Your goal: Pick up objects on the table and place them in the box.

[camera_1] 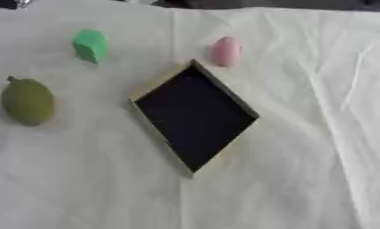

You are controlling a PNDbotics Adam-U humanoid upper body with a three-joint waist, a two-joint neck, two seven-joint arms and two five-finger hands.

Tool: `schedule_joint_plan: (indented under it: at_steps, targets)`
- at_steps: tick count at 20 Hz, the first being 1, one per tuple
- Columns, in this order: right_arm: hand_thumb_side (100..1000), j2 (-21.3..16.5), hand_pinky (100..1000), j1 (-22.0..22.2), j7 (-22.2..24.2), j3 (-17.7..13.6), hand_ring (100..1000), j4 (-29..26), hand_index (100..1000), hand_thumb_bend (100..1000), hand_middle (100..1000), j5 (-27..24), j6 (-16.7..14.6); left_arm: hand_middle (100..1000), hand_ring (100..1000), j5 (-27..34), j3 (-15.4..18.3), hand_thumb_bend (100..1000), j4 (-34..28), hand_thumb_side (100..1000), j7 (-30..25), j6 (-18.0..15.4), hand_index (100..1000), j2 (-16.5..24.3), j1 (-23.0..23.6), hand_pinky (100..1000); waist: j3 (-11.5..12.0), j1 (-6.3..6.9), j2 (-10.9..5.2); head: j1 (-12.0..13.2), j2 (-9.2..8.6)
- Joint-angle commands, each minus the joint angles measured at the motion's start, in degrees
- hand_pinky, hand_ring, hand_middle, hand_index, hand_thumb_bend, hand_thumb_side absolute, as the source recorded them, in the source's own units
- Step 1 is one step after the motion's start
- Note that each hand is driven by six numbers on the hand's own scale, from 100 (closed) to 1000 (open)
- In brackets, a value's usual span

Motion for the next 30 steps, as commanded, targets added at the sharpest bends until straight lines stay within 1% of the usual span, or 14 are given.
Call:
schedule_joint_plan:
  at_steps: [1, 6, 18, 26, 27, 30]
  targets:
    - [565, -0.9, 912, -0.9, 0.3, -0.3, 763, -1.1, 771, 100, 652, -0.5, 0.1, 913, 918, -2.3, -0.9, 100, 0.1, 298, -20.4, -19.8, 959, 0.0, -1.6, 912, -0.2, 0.2, -1.34, 0.1, 0.02]
    - [565, -0.8, 913, -0.8, 0.5, -0.3, 763, -1.1, 772, 100, 652, -0.7, 0.1, 907, 917, -3.4, -1.2, 100, 0.2, 301, -20.4, -19.8, 949, -0.6, -1.5, 912, -0.2, 0.17, -1.47, 0.0, 0.12]
    - [564, -0.4, 916, -0.9, 1.2, -0.3, 763, -0.9, 772, 100, 651, -1.1, 0.3, 904, 922, -6.3, -3.4, 100, 1.9, 314, -20.4, -19.8, 946, -1.8, -1.6, 919, 0.0, -0.19, -1.23, -0.1, 0.26]
    - [564, -0.3, 917, -1.0, 1.5, -0.3, 762, -0.9, 772, 100, 646, -1.4, 0.5, 902, 928, -8.2, -3.8, 102, 2.8, 320, -20.4, -19.8, 947, -1.9, -1.6, 927, 0.0, 0.05, -1.03, -0.3, 0.6]
    - [564, -0.3, 917, -1.1, 1.6, -0.3, 762, -0.8, 772, 100, 645, -1.4, 0.6, 901, 929, -8.3, -3.9, 119, 2.8, 323, -20.4, -19.8, 947, -2.0, -1.6, 929, 0.0, 0.1, -1.03, -0.4, 0.63]
    - [565, -0.2, 918, -1.1, 1.7, -0.3, 762, -0.9, 772, 100, 644, -1.5, 0.7, 901, 931, -8.7, -4.1, 132, 3.0, 326, -20.4, -19.8, 948, -2.1, -1.7, 930, -0.1, 0.31, -1.06, -0.4, 0.7]
